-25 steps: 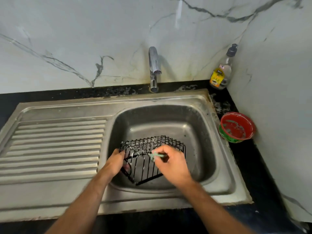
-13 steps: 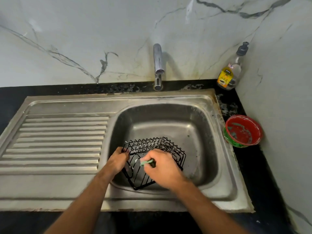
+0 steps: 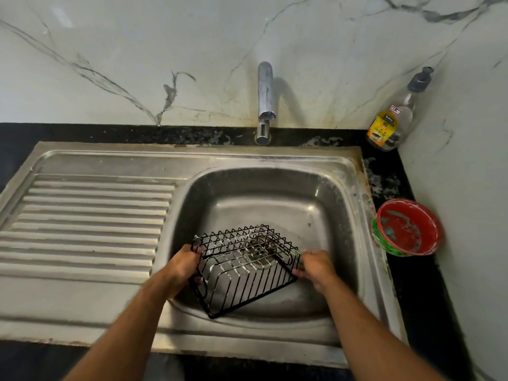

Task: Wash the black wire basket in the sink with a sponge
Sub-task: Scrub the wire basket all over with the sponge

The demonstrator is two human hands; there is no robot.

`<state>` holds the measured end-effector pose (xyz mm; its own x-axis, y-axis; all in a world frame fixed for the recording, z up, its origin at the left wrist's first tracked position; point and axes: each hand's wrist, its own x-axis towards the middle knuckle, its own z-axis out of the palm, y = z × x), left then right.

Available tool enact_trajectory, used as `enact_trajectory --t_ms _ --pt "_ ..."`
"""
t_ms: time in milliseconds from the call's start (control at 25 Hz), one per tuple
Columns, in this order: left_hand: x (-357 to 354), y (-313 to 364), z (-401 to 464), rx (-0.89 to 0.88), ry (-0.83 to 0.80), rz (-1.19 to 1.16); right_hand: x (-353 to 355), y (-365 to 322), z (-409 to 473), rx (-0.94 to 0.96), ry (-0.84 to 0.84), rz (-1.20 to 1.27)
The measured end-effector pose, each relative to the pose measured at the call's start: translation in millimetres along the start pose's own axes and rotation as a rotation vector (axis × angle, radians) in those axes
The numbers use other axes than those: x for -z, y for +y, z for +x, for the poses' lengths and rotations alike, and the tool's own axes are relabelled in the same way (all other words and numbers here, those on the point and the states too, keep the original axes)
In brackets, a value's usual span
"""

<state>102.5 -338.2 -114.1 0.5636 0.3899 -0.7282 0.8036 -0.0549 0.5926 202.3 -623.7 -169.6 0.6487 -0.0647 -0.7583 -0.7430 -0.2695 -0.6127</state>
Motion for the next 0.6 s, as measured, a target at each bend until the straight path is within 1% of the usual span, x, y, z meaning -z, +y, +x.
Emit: enact_trajectory --t_ms 80,160,280,360,480,600 --pt "3 -3 2 0.004 0.005 -0.098 4 -3 -9 -0.074 -0.081 0.210" --pt "7 -7 4 -0.042 -0.058 -0.219 13 -12 -16 -0.079 -0.163 0.373" --pt "11 -4 -2 -0.131 -0.093 -0.402 21 -30 -26 0.040 -0.211 0.484" --pt "12 -3 -7 -0.156 -0.093 -0.514 19 -45 -41 0.120 -0.240 0.566" --pt "15 -9 -12 -0.205 -0.086 -0.591 16 -63 -63 0.203 -0.257 0.671" --pt "17 0 -17 -0.278 -0.082 -0.623 20 -69 -76 0.245 -0.202 0.756"
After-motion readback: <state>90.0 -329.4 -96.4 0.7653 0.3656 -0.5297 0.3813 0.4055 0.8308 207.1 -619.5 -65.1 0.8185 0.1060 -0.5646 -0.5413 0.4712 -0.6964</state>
